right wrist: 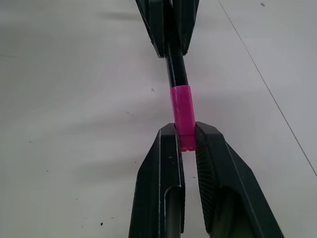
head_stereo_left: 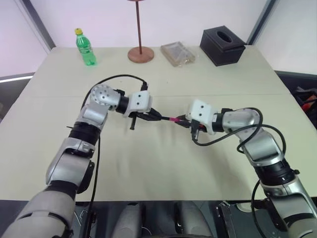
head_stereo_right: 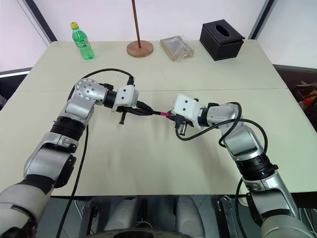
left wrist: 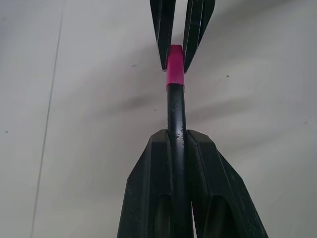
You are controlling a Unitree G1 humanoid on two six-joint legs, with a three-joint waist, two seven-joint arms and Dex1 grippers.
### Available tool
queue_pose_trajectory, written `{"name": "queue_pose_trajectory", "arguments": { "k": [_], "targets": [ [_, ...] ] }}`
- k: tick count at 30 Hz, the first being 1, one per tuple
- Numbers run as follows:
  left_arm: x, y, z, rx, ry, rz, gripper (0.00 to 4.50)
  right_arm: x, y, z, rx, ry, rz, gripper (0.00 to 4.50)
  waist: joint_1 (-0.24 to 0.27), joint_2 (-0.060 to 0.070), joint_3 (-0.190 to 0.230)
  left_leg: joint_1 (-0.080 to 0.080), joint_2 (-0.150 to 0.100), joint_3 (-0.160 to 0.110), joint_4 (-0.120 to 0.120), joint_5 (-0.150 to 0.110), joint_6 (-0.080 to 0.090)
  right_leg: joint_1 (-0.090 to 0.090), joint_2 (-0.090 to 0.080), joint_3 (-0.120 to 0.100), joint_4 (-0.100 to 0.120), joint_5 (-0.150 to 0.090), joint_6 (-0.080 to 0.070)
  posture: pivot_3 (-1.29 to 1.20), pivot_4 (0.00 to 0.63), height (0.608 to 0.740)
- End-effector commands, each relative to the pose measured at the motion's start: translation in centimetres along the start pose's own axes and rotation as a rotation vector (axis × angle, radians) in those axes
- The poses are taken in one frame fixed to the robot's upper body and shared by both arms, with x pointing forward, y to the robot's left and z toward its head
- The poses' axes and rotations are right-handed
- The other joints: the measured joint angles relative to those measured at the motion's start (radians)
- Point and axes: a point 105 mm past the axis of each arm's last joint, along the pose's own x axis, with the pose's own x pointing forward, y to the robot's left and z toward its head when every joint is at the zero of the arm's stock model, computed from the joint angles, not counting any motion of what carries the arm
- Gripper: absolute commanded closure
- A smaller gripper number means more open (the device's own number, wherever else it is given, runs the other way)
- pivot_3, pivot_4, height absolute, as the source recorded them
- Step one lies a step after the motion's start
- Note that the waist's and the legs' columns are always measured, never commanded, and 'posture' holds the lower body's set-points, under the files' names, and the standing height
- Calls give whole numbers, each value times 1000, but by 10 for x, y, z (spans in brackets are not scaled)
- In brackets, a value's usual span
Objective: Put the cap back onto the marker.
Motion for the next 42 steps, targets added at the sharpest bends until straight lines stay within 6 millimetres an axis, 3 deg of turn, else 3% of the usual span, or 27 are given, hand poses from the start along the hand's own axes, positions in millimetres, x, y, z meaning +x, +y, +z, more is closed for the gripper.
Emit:
{"name": "queue_pose_trajectory", "arguments": {
  "k": [1, 14, 15, 18, 26, 33, 37, 42],
  "targets": [
    [22, 5, 42, 158, -123, -14, 4500, 8, 9, 47, -113, -180, 38, 4424, 0, 0, 0, 0, 0, 0, 0, 0, 0, 0, 0, 0, 0, 0, 0, 0, 150, 740],
    [7, 12, 26, 173, -49, 51, 4500, 0, 7, 30, -72, -123, 35, 4424, 1, 0, 0, 0, 0, 0, 0, 0, 0, 0, 0, 0, 0, 0, 0, 0, 150, 740],
    [5, 12, 24, 171, -45, 54, 4500, -1, 7, 29, -70, -121, 35, 3560, 1, 0, 0, 0, 0, 0, 0, 0, 0, 0, 0, 0, 0, 0, 0, 0, 150, 740],
    [-1, 15, 23, 169, -36, 71, 4500, -3, 8, 26, -70, -110, 37, 2222, 0, 0, 0, 0, 0, 0, 0, 0, 0, 0, 0, 0, 0, 0, 0, 0, 150, 740],
    [-5, 13, 20, 163, -26, 73, 4500, -4, 9, 24, -69, -103, 37, 2222, 0, 0, 0, 0, 0, 0, 0, 0, 0, 0, 0, 0, 0, 0, 0, 0, 150, 740],
    [-35, -4, -28, 49, 141, 80, 4500, -30, -18, 16, 60, -118, -112, 2222, -5, 0, 0, 0, 0, 0, 0, 0, 0, 0, 0, 0, 0, 0, 0, 0, 150, 740],
    [-59, -5, -49, -182, 117, 287, 4500, -53, -39, 12, 200, -182, -299, 2222, -1, 0, 0, 0, 1, 0, 0, 0, 0, 0, 0, 0, 0, 0, 0, 0, 150, 740],
    [-99, -6, -71, -414, 180, 600, 4500, -66, -40, -3, 256, -151, -409, 2222, 2, 0, 0, 0, 1, -1, 0, 0, 0, 0, -1, 0, 0, 0, 0, 0, 150, 740]
  ]
}}
